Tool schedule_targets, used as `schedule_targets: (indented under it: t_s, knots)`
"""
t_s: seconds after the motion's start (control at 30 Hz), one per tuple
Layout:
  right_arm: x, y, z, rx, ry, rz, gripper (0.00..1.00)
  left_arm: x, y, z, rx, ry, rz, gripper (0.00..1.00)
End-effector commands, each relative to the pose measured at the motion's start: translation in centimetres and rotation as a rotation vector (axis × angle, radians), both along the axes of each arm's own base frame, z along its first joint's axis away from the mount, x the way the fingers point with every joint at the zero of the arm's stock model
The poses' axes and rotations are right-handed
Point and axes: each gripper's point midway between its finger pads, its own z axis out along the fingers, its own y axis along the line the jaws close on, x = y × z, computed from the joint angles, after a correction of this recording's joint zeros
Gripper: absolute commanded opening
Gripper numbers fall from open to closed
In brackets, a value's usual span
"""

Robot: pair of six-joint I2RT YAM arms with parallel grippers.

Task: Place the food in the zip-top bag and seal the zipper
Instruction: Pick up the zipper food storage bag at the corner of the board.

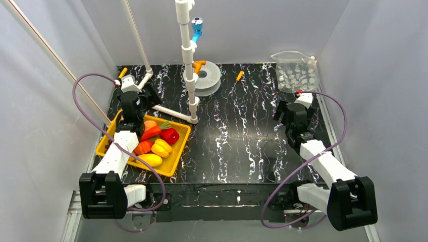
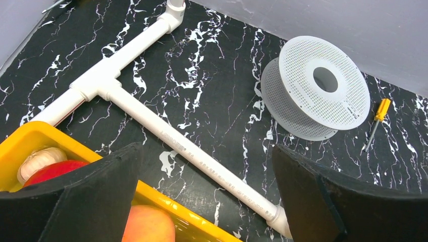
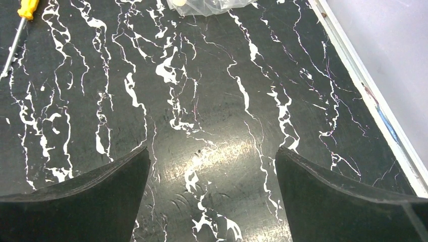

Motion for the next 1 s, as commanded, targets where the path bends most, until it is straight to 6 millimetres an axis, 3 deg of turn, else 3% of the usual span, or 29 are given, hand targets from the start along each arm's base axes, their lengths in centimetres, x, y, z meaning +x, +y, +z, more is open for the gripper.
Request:
schedule_targets:
  t_s: [0.0,0.27,0.47,0.67,0.87,0.97]
  knots:
    - [1.2,0.3,3.8,0.036,-0.119,-0.011,1.00,0.3,-0.3,3.1,-0.026,-0.059,-0.003,1.00]
    - [1.7,1.1,4.3,0.097,-0.057,-0.021,1.00,1.0,1.6,2.7,-0.001,0.067,0.098,1.00]
    - [3.4,1.4,4.0,0.140,-0.004,-0.050,1.00,0.5,0.7,3.8,0.044,0.061,0.004,1.00]
    - [7.2,1.8,4.5,0.207,0.015,-0.017,1.00,-0.9,-1.3,5.5,-0.054,-0.001,-0.065,0.99]
    - [12.5,-0.9,3.3,0.079,0.111,-0.052,1.00,-1.2,-1.8,5.9,-0.062,-0.013,-0.096,0.99]
    - [15.6,-2.0,2.5,0.030,0.179,-0.035,1.00,-0.9,-3.7,5.9,-0.077,0.006,-0.207,0.99]
